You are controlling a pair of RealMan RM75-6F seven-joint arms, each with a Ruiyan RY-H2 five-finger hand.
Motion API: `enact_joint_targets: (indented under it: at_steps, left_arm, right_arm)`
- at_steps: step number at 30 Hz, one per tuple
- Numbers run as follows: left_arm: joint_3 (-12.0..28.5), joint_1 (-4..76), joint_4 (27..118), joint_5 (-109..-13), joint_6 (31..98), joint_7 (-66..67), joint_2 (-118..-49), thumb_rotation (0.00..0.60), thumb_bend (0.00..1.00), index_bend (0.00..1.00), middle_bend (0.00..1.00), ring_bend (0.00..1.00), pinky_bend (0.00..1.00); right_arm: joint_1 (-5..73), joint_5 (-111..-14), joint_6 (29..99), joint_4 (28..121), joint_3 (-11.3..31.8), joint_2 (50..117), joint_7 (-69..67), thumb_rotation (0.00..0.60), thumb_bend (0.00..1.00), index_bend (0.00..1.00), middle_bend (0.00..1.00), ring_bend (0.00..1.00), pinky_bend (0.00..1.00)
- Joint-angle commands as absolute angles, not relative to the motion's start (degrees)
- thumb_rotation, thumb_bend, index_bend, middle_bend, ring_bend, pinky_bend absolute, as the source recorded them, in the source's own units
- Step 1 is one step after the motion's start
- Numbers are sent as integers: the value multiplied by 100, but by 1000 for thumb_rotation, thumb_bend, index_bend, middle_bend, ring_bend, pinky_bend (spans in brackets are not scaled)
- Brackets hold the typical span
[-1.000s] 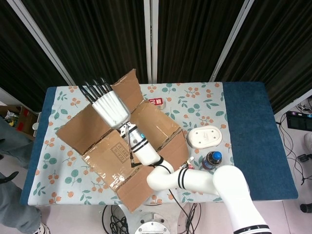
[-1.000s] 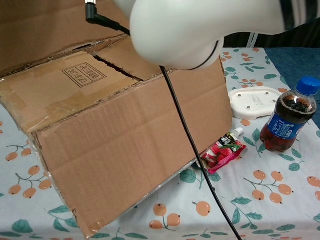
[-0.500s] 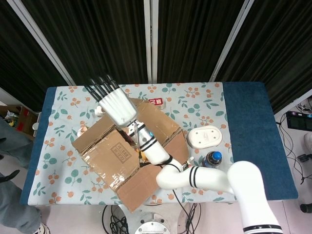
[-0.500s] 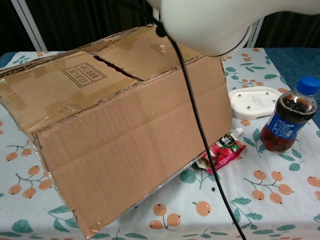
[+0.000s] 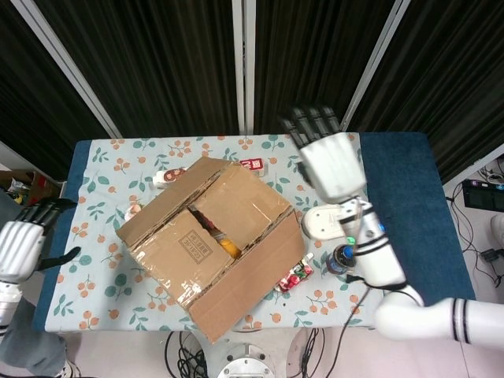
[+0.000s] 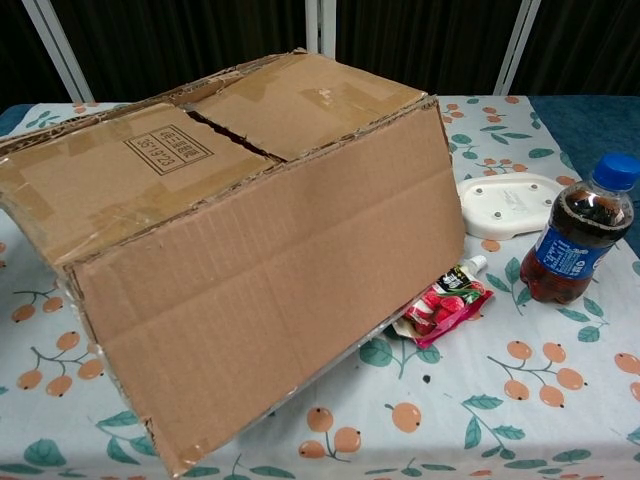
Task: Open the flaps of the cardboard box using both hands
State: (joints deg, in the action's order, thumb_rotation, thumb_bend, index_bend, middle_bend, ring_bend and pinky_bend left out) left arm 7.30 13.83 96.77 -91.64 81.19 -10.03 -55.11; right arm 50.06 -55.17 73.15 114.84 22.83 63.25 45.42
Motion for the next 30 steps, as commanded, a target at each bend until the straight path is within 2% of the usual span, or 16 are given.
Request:
enact_joint_targets:
  at_steps: [1, 3, 7, 13, 19, 25, 29, 30]
  left_arm:
    - [900, 1874, 9601, -9578, 7884, -660, -5887, 600, 189, 274, 259, 196, 272]
    - [898, 2112, 9603, -9650, 7631, -691, -6017, 600, 191, 288, 278, 211, 287]
    - [864, 2523, 9622, -9770, 7144, -721, -6112, 600, 172, 284, 284, 214, 291]
    - [806, 3027, 9700, -9674, 6436, -941, -6202, 600, 108, 287, 312, 206, 283]
    - [899, 3528, 9816, -9331, 5789, -1372, -6302, 590, 87, 323, 321, 178, 265]
    - [1034, 3972, 9706, -8859, 5273, -1347, -6752, 453, 8, 325, 318, 149, 256]
    - [1114, 4246, 9544, -8531, 4953, -1234, -7068, 336, 0, 325, 293, 119, 248]
    - [1121, 4310, 9518, -8478, 4870, -1206, -7111, 324, 0, 325, 291, 117, 247]
  right_arm:
    - [3685, -5780, 7274, 12174, 1598, 4815, 3338, 600, 202, 0, 0, 0, 0]
    - [3296, -6069, 7175, 12199, 1389, 4415, 2744, 600, 195, 0, 0, 0, 0]
    - [2625, -6916, 7142, 11914, 980, 4031, 1504, 600, 184, 0, 0, 0, 0]
    - [1856, -7912, 7336, 11327, 439, 3999, -89, 600, 176, 0, 0, 0, 0]
    - [1475, -8249, 7711, 10826, 295, 4136, -457, 600, 226, 0, 0, 0, 0]
    - [1397, -8283, 7680, 10579, 299, 4219, -674, 600, 226, 0, 0, 0, 0]
    - [1355, -8292, 7702, 10456, 329, 4260, -769, 600, 226, 0, 0, 0, 0]
    - [1344, -8291, 7713, 10431, 338, 4268, -800, 600, 226, 0, 0, 0, 0]
